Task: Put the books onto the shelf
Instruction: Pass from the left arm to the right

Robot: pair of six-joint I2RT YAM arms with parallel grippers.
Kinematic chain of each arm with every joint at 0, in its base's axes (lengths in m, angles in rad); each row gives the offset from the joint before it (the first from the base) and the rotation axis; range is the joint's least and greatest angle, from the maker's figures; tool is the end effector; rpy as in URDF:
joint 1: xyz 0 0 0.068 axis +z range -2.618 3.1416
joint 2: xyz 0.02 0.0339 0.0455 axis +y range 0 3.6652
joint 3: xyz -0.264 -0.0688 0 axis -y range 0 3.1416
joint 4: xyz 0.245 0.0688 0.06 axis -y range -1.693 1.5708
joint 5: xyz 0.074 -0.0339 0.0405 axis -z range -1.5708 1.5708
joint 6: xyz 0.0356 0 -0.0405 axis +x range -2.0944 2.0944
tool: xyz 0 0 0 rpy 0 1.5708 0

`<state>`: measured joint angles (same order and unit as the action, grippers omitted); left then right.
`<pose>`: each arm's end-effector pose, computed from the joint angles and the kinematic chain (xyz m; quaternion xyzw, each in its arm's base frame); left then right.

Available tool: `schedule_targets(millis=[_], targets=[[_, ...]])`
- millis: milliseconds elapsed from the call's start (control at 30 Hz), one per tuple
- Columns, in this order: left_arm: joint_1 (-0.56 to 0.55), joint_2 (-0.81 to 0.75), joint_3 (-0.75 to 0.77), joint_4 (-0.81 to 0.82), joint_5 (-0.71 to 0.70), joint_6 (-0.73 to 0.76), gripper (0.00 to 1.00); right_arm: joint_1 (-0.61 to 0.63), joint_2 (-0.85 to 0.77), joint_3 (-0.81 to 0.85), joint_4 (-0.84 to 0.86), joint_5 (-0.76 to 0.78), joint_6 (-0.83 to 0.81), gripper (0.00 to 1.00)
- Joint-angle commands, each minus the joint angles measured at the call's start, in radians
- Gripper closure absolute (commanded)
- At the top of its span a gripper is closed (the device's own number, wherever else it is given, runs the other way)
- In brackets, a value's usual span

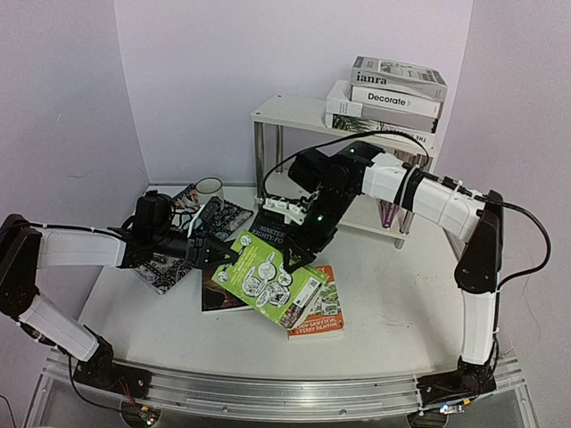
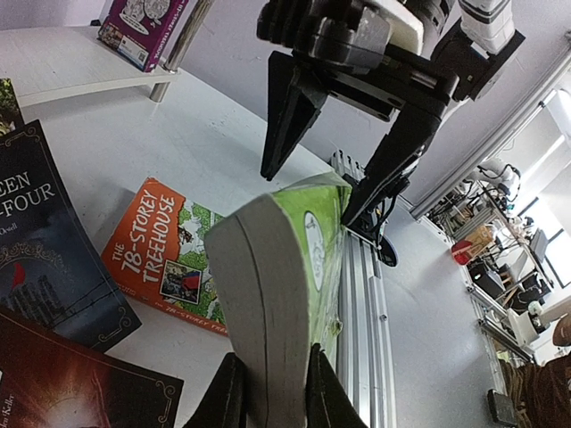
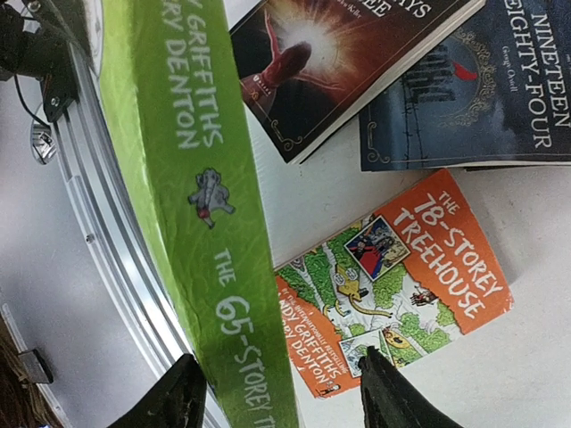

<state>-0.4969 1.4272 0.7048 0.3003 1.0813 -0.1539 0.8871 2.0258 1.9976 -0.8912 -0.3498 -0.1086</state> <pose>0.2386 -0.1651 0.2206 0.3984 0.6615 -0.5583 0.3032 0.2734 0.3548 0.3183 -0.4944 0.7931 0.2721 0.2290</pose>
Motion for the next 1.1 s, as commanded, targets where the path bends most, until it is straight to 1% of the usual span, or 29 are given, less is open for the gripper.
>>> schedule_targets(millis=[0, 67, 133, 200, 233, 267, 333, 367, 400, 433, 467, 567, 700, 867, 1067], targets=[[-0.007, -0.052, 0.062, 0.054, 0.047, 0.002, 1.0, 0.009, -0.021, -0.027, -0.04, -0.077, -0.019, 0.4], [-0.008, -0.055, 0.062, 0.054, 0.045, 0.003, 1.0, 0.012, -0.016, -0.027, -0.039, -0.082, -0.018, 0.4], [-0.009, -0.059, 0.061, 0.054, 0.042, 0.004, 1.0, 0.015, -0.011, -0.02, -0.038, -0.086, -0.016, 0.51], [-0.011, -0.061, 0.06, 0.053, 0.038, 0.005, 1.0, 0.014, -0.015, -0.017, -0.038, -0.082, -0.015, 0.66], [-0.011, -0.063, 0.059, 0.053, 0.033, 0.004, 0.9, 0.014, -0.019, -0.016, -0.035, -0.081, -0.014, 0.73], [-0.011, -0.065, 0.058, 0.052, 0.024, 0.004, 0.75, 0.014, -0.023, -0.016, -0.031, -0.076, -0.015, 0.78], [-0.011, -0.075, 0.053, 0.051, -0.003, 0.007, 0.43, 0.015, -0.037, -0.025, -0.02, -0.035, -0.01, 0.88], [-0.011, -0.084, 0.05, 0.05, -0.018, 0.009, 0.3, 0.015, -0.047, -0.035, -0.008, -0.004, -0.003, 0.93], [-0.011, -0.095, 0.048, 0.049, -0.033, 0.013, 0.2, 0.015, -0.065, -0.052, 0.018, 0.033, 0.01, 0.97], [-0.011, -0.105, 0.045, 0.048, -0.048, 0.016, 0.13, 0.015, -0.082, -0.078, 0.042, 0.072, 0.02, 1.0], [-0.011, -0.116, 0.042, 0.047, -0.065, 0.02, 0.09, 0.015, -0.106, -0.105, 0.073, 0.1, 0.029, 1.0], [-0.011, -0.15, 0.036, 0.043, -0.113, 0.034, 0.01, 0.014, -0.19, -0.202, 0.184, 0.152, 0.06, 1.0], [-0.011, -0.195, 0.038, 0.032, -0.205, 0.045, 0.0, 0.014, -0.314, -0.336, 0.357, 0.244, 0.111, 1.0], [-0.011, -0.245, 0.047, 0.02, -0.317, 0.042, 0.0, 0.014, -0.456, -0.507, 0.575, 0.478, 0.199, 1.0], [-0.011, -0.257, 0.053, 0.008, -0.342, 0.039, 0.0, 0.014, -0.571, -0.673, 0.809, 0.78, 0.283, 1.0]])
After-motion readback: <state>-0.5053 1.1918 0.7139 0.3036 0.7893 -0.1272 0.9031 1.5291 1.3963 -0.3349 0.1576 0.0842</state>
